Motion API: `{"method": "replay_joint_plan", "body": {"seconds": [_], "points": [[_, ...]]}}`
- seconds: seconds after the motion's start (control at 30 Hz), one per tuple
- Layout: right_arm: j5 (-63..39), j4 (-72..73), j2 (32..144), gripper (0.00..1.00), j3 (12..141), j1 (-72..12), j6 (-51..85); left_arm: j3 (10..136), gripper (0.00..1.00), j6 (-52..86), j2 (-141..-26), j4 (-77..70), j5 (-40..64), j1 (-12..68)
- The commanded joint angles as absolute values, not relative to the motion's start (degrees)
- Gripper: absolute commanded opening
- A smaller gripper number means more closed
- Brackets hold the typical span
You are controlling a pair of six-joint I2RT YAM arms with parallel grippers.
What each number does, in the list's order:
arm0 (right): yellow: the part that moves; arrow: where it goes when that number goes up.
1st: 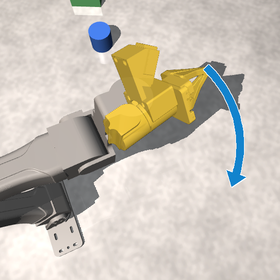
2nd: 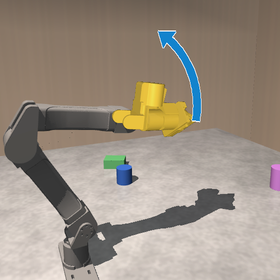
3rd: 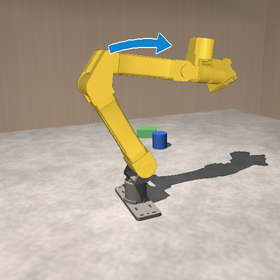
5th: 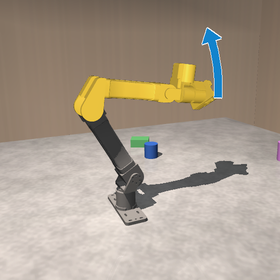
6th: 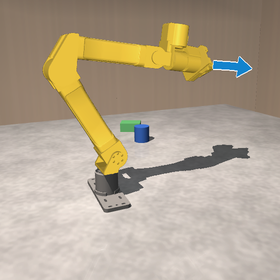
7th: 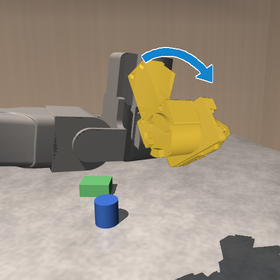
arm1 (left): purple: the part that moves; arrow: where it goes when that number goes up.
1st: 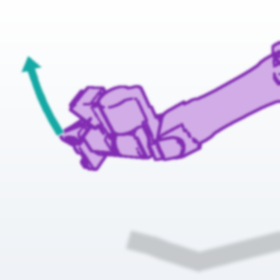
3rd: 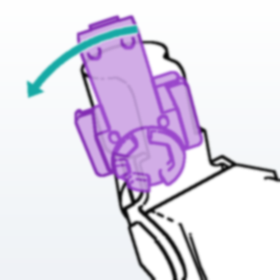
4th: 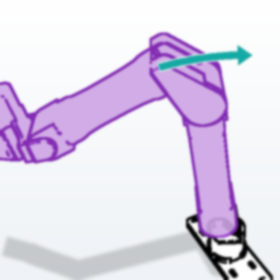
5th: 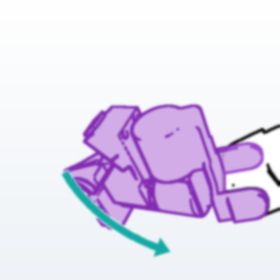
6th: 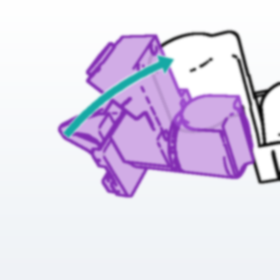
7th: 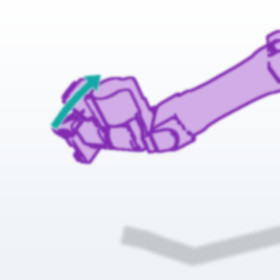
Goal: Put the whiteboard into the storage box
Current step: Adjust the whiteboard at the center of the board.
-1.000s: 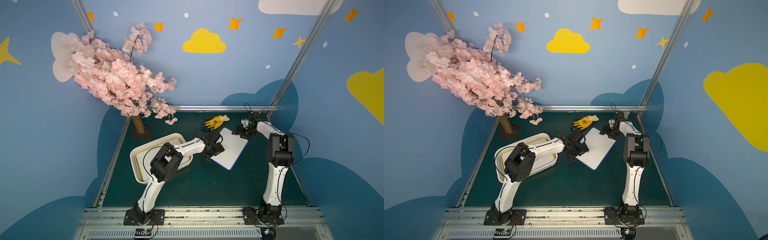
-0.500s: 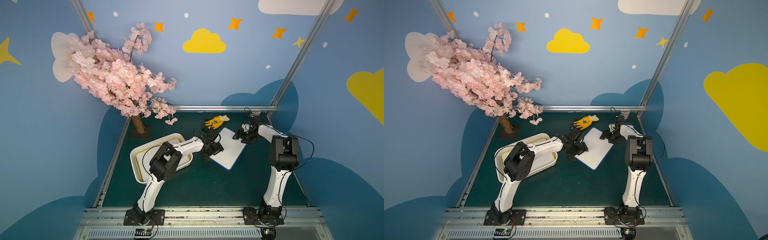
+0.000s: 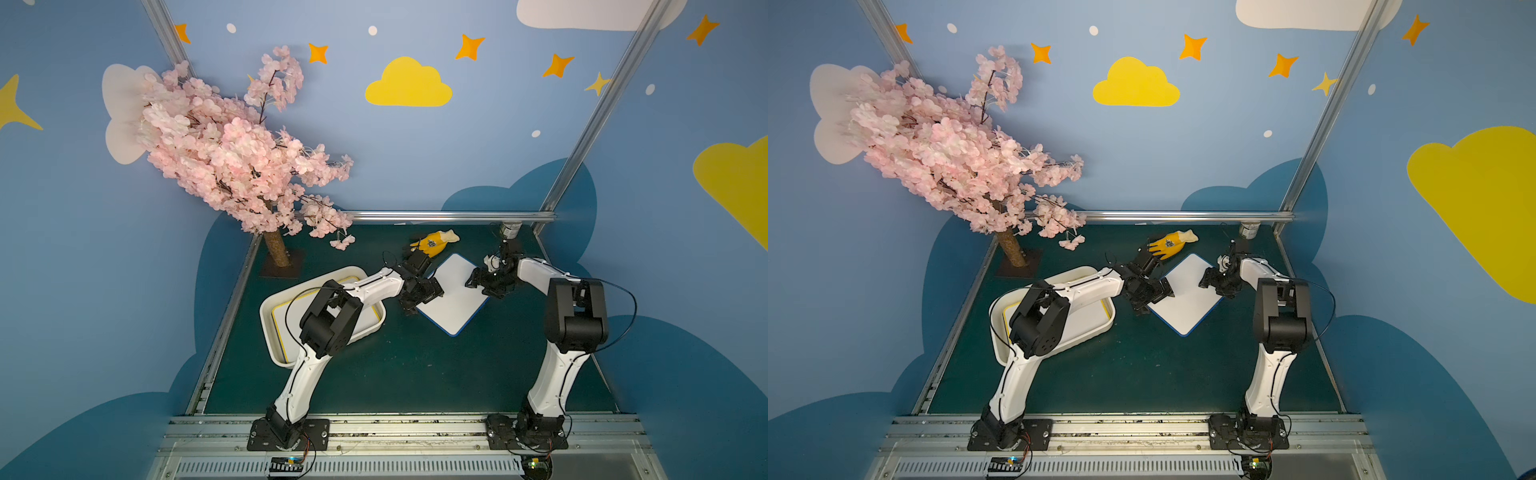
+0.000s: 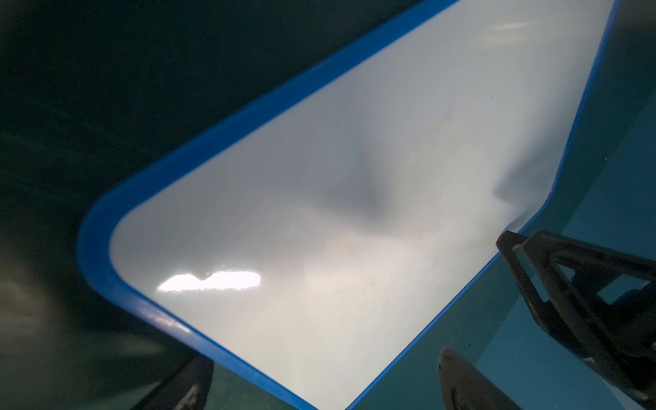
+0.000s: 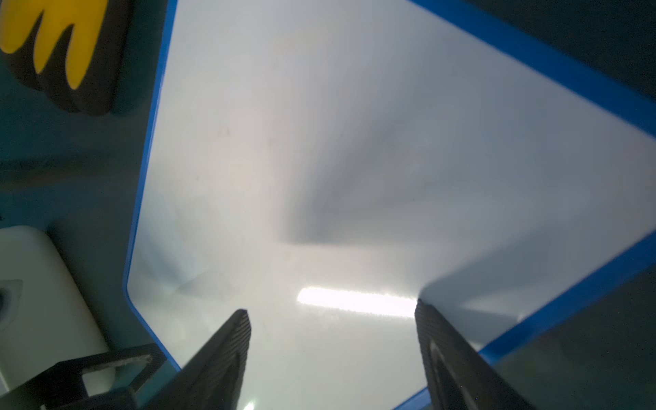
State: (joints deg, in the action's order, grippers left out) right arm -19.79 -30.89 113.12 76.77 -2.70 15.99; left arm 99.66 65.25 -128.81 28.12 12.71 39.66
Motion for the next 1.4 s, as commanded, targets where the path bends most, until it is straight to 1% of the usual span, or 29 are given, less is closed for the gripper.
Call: {"method": "replay_joint_plan", "body": {"seconds": [0.0,0.2,0.33,0.43,0.53,0.63,0.77,0.9,1.1,1.37], "points": [[-16.94,-33.84,112.36,0.75,73.28,-3.4,17.75,98.75,0.99,61.79,-134.07,28.83,9.01,37.37],[-16.74,-32.41,108.69,0.75,68.46,-3.69,19.32,99.31,0.99,61.25,-135.01,29.39,9.12,36.47],[-14.97,-30.78,103.74,0.74,65.78,-3.68,20.45,97.76,0.99,61.57,-134.4,28.77,9.08,35.87],[-14.33,-27.95,99.69,0.75,65.65,-3.15,21.7,96.82,0.99,61.53,-133.77,29.03,8.54,35.55],[-13.6,-25.21,98.56,0.77,67.71,-2.35,22.54,96.24,0.99,61.8,-133.56,29.14,8.5,35.42],[-11.95,-26.1,101.16,0.78,73.71,-1.34,22.1,95.58,0.99,62.09,-133.22,29.27,8.37,35.45],[-9.27,-27.46,108.06,0.8,83.31,1.23,21.51,93.94,0.99,63.77,-132.95,27.94,8.82,35.69],[-11.15,-27.66,115.07,0.82,91.13,4.9,23.13,94.14,0.99,64.11,-132.98,28.39,8.12,36.32],[-16.26,-26.88,123.97,0.83,98.05,8.2,26.0,94.81,0.99,64.41,-133.52,28.44,8.7,36.65],[-20.65,-25.82,131.2,0.83,101.99,8.44,27.52,94.88,0.99,64.62,-134.08,27.68,9.29,36.9]]}}
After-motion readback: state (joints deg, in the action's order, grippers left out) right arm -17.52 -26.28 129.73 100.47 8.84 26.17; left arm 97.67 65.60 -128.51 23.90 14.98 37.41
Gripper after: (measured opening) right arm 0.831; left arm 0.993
